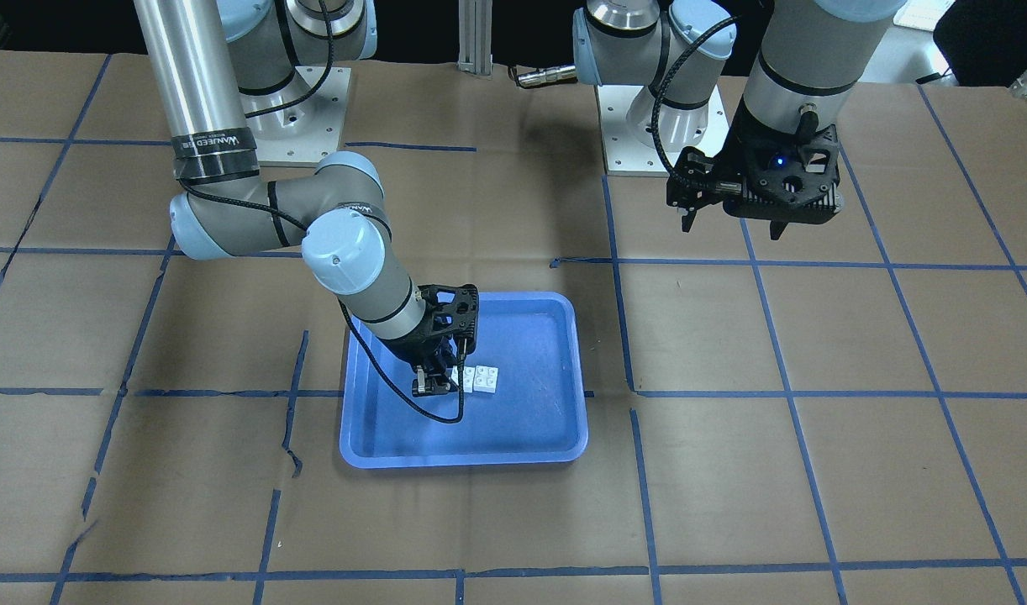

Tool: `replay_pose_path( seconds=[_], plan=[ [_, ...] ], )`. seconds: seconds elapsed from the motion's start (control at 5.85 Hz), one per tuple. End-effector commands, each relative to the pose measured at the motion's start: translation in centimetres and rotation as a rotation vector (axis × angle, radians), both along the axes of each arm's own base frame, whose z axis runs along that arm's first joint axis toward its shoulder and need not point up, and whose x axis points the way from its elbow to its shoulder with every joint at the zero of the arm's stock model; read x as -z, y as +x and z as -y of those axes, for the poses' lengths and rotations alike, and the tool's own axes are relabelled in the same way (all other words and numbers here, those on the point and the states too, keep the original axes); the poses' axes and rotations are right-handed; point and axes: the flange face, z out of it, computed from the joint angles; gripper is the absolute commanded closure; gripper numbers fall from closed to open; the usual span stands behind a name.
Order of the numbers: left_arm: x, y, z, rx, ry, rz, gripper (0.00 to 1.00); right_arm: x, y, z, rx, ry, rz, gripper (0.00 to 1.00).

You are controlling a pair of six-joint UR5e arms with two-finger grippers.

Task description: Assemble white blocks and place on blue tray

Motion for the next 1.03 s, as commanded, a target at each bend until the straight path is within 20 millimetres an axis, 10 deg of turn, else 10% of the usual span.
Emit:
replay_pose_path(
  seconds=[0.0, 0.85],
  plan=[
    [0.0, -0.06, -0.2, 0.001, 0.003, 0.0, 0.01, -0.01, 0.02, 0.0, 0.001, 0.0, 0.001, 0.56],
    [-0.31, 0.17, 0.38, -0.004, -0.003, -0.001, 0.01, -0.54, 0.25, 0.13, 0.01, 0.001, 0.023, 0.01]
  ],
)
